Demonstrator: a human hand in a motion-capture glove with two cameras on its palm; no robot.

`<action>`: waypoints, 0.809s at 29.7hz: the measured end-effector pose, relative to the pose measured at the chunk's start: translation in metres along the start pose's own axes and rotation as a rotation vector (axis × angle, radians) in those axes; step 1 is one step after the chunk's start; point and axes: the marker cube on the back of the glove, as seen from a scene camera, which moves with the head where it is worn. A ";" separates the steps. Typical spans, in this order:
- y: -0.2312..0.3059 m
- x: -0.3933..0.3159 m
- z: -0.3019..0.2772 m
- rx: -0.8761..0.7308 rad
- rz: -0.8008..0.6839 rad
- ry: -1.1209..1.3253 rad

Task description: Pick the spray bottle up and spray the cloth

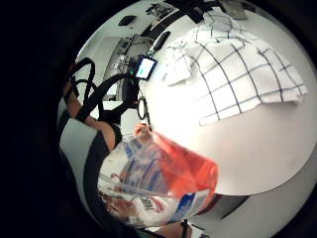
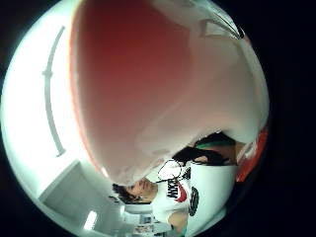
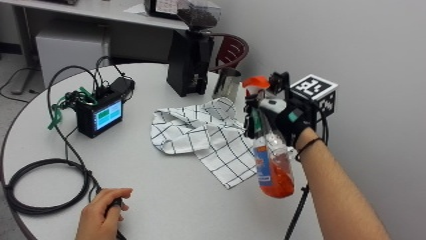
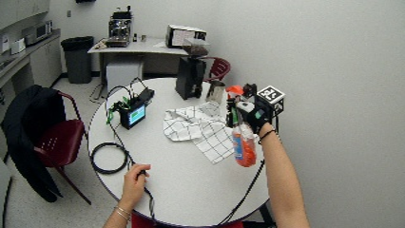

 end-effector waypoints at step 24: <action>0.011 0.065 0.020 -0.036 0.107 -0.018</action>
